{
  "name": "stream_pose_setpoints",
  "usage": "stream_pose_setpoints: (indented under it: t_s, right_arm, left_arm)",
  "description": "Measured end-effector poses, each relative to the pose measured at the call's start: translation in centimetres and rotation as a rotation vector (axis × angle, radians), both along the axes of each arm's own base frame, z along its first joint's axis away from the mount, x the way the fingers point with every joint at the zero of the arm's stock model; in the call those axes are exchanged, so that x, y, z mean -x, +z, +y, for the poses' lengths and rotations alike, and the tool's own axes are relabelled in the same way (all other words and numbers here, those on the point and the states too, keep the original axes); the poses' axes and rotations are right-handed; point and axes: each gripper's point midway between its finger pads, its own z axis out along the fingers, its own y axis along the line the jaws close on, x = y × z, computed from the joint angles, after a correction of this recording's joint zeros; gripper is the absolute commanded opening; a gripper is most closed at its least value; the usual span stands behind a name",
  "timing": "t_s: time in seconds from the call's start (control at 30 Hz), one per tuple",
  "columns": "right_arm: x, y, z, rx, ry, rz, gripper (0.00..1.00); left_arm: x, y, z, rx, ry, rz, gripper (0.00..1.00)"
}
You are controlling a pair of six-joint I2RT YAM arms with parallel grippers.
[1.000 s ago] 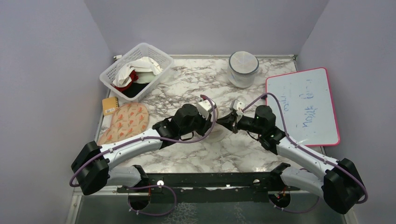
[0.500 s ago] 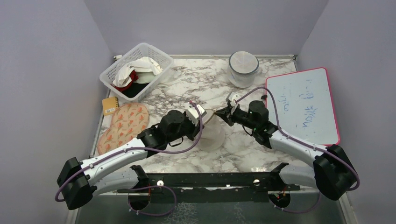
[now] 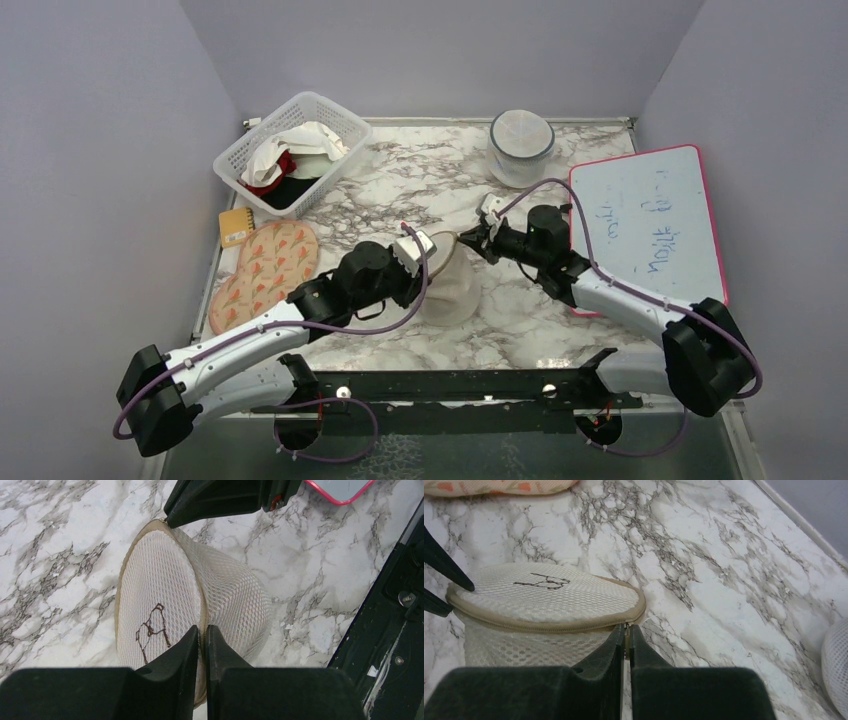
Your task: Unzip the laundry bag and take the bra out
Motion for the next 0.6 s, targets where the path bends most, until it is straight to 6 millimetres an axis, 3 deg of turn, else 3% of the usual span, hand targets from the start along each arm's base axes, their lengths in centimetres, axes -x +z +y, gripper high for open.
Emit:
stream_pose_setpoints:
  t_s: [0.1,0.2,0.43,0.6]
  right_arm:
    - [0.5,0.7,-0.1,0.014,0.046,-0.012,0.02]
    - [1.5,1.4,-0.2,0.012,0.096,-0.015,0.02]
    - [4.3,2.8,0.0,-0.011,0.201,0.005,0.02]
    - [5.5,3.3,0.1,-0.029,0.238,0.025,0.02]
  left_arm:
    - [0.5,-0.8,0.2,-0.025,-0.003,0.040,0.42]
    - [0.5,-0.9,0.1,-0.037,0.007,0.076,0.54]
    - [-1.0,1.8,-2.4,0.031,0.031,0.097,0.52]
    - [-2.0,1.0,-4.1,0.024,0.038,0.140,0.46]
